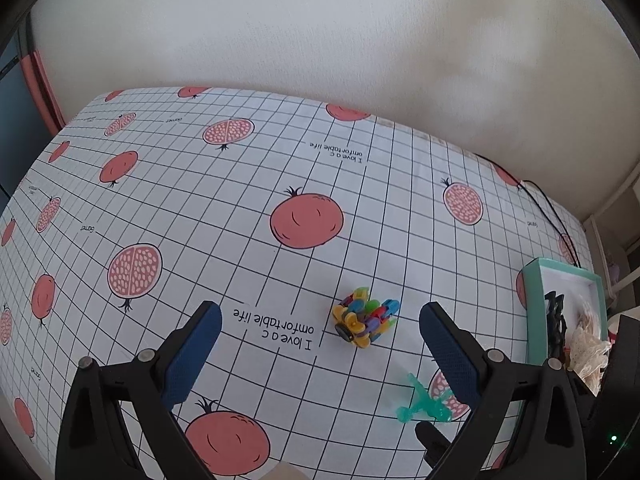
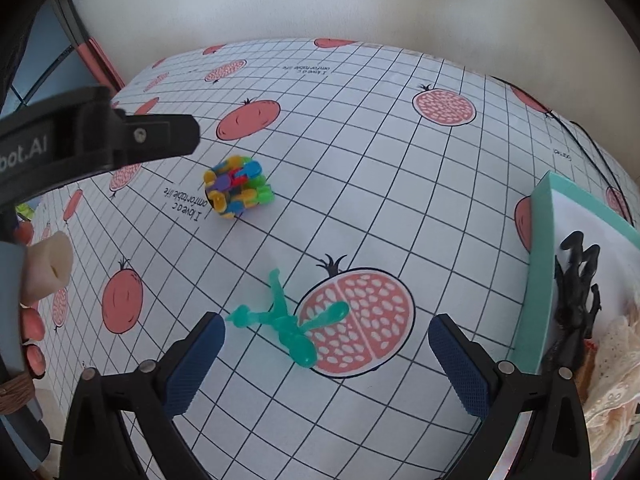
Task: Organize objects
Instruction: 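Move the left tool to the colourful block toy while the right tool reaches the green figure, then grasp the block toy with the left tool while the right tool grasps the green figure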
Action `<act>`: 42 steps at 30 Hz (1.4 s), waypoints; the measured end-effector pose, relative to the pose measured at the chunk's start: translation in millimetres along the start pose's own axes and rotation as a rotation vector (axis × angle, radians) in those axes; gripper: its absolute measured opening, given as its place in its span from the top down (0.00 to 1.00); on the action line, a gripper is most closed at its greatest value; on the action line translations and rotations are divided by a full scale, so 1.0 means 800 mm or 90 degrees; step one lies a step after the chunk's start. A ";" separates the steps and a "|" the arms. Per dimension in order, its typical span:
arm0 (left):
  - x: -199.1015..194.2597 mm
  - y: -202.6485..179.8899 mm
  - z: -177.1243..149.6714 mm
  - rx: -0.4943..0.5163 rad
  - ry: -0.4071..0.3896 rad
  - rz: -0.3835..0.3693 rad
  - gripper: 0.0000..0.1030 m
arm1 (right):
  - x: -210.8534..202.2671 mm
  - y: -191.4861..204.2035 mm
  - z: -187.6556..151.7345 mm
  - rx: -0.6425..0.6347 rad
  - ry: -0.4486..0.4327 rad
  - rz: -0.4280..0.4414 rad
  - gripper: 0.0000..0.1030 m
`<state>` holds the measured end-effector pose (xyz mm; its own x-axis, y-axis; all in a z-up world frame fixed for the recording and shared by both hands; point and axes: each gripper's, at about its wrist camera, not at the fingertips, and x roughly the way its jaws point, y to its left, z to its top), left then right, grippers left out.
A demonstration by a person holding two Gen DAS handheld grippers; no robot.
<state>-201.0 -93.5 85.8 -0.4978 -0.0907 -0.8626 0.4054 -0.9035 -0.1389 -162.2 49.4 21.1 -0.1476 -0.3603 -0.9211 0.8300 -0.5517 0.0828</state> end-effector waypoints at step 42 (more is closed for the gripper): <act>0.059 -0.041 -0.015 0.106 -0.008 -0.001 0.30 | 0.006 -0.002 0.003 -0.018 0.010 -0.036 0.33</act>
<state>-228.5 -63.2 43.7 -0.5081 -0.0940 -0.8561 0.2730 -0.9604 -0.0566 -165.5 47.0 17.6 -0.1872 -0.3170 -0.9298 0.8352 -0.5496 0.0192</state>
